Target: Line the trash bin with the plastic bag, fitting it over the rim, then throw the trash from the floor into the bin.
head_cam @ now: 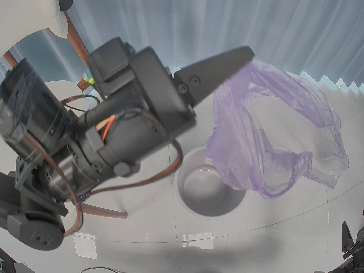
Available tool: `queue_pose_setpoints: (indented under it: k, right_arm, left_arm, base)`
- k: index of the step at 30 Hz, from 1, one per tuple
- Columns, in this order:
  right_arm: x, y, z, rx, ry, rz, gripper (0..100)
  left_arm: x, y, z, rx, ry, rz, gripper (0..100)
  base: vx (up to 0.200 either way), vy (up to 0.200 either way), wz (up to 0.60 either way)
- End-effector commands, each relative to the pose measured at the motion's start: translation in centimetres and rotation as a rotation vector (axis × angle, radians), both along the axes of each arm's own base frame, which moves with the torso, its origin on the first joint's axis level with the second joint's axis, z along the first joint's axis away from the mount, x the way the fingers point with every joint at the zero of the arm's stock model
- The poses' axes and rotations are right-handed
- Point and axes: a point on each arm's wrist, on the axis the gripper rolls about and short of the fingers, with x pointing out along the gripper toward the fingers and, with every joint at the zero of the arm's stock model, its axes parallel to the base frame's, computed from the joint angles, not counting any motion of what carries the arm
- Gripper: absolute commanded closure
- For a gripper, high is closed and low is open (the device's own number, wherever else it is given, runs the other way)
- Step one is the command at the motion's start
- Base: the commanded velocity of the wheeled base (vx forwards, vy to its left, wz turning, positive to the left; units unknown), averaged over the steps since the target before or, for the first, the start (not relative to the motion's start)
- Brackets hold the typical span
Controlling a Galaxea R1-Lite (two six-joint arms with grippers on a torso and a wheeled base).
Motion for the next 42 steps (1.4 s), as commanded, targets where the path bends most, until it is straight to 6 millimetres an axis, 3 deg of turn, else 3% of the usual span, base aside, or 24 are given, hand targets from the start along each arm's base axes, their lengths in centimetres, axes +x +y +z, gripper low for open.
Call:
queue_pose_setpoints:
  k: [1, 2, 9, 16, 25, 34, 42]
  right_arm:
    - [0.0, 0.0, -0.5, 0.0, 0.001, 0.0, 0]
    - [0.0, 0.0, -0.5, 0.0, 0.001, 0.0, 0]
    - [0.0, 0.0, -0.5, 0.0, 0.001, 0.0, 0]
    - [0.0, 0.0, -0.5, 0.0, 0.001, 0.0, 0]
    - [0.0, 0.0, -0.5, 0.0, 0.001, 0.0, 0]
    - [0.0, 0.0, -0.5, 0.0, 0.001, 0.0, 0]
    - [0.0, 0.0, -0.5, 0.0, 0.001, 0.0, 0]
  left_arm:
    - [-2.2, 0.5, -0.6, 0.008, 0.025, -0.032, 100]
    - [-2.5, 0.4, -1.9, 0.04, 0.054, -0.022, 100]
    - [-2.3, 1.0, -1.7, -0.03, 0.025, 0.014, 100]
    - [-2.2, 1.1, -3.7, 0.01, 0.118, 0.013, 100]
    - [-1.6, -1.4, -6.2, -0.014, 0.132, -0.039, 100]
    - [-4.0, -3.5, -5.4, -0.034, 0.112, -0.146, 100]
    - [-4.4, -5.7, -5.1, -0.056, 0.101, -0.188, 100]
  base:
    - [0.0, 0.0, 0.0]
    - [0.0, 0.0, 0.0]
    - [0.0, 0.0, 0.0]
    - [0.0, 0.0, 0.0]
    - [0.0, 0.0, 0.0]
    - [0.0, 0.0, 0.0]
    - [0.0, 0.0, 0.0]
